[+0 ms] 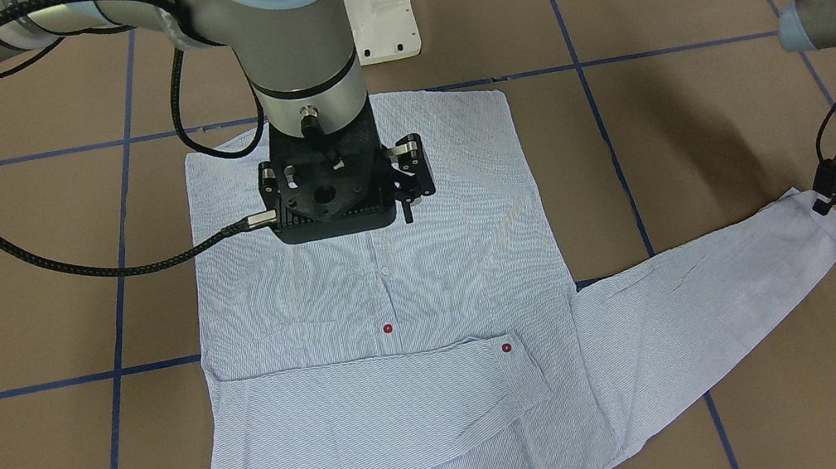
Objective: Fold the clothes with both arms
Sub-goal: 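Grasp the cuff with the left gripper and lift it while the right arm retracts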
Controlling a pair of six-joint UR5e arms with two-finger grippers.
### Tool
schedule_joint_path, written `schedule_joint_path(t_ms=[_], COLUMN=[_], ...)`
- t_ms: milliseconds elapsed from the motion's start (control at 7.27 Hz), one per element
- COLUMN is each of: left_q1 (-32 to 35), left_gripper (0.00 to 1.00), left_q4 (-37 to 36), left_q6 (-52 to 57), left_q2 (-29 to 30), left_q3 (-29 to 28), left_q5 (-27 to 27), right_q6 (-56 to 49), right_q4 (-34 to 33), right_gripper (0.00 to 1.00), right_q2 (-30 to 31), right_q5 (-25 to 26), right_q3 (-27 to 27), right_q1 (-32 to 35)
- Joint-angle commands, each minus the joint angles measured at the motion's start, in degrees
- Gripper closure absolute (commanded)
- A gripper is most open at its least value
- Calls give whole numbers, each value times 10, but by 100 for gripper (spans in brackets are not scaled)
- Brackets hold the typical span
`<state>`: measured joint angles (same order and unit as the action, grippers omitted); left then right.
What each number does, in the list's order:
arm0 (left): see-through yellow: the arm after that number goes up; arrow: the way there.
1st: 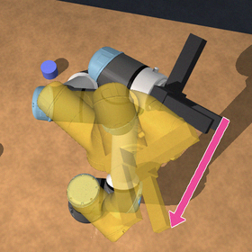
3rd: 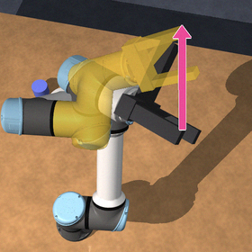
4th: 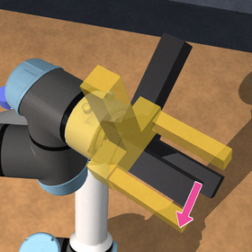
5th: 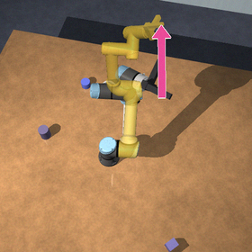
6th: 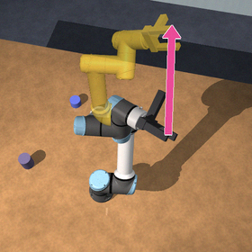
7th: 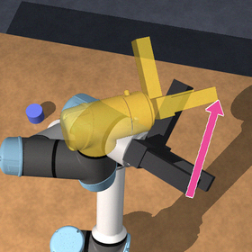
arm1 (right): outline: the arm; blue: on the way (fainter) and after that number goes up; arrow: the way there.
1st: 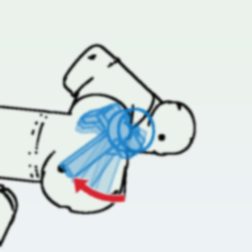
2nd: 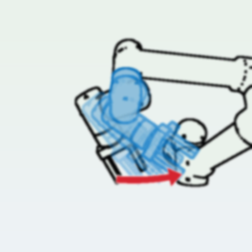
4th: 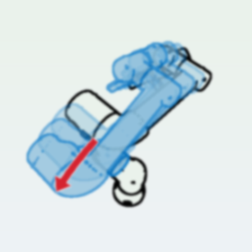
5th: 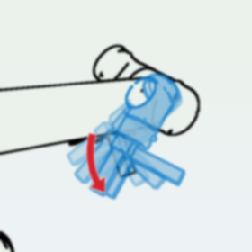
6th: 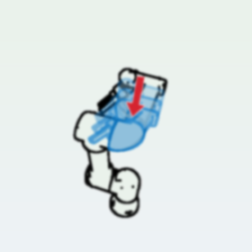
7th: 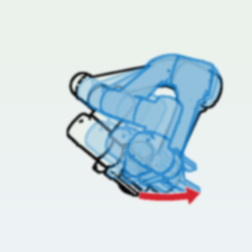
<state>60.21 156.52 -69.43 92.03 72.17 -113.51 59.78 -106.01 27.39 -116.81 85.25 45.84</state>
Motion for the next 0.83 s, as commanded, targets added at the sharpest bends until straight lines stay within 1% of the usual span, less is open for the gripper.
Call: schedule_joint_path(t_ms=[0,275,413,550,688], left_q1=[0,-1,1,3,9], left_gripper=[100,100,100,100,100], left_q4=[-2,-2,-4,-6,-28], left_q6=[0,0,2,2,2], left_q2=[2,2,-4,-7,-4], left_q3=[1,6,25,45,73], left_q5=[0,-6,-13,-44,-87], right_q6=[0,-1,-1,-3,-26], right_q4=[0,1,0,0,-1], right_gripper=[1,1,1,1,1], right_q2=[3,4,7,39,75], right_q5=[-1,-1,-3,-4,-10], right_q3=[1,2,8,39,75], right_q1=[0,1,6,11,22])
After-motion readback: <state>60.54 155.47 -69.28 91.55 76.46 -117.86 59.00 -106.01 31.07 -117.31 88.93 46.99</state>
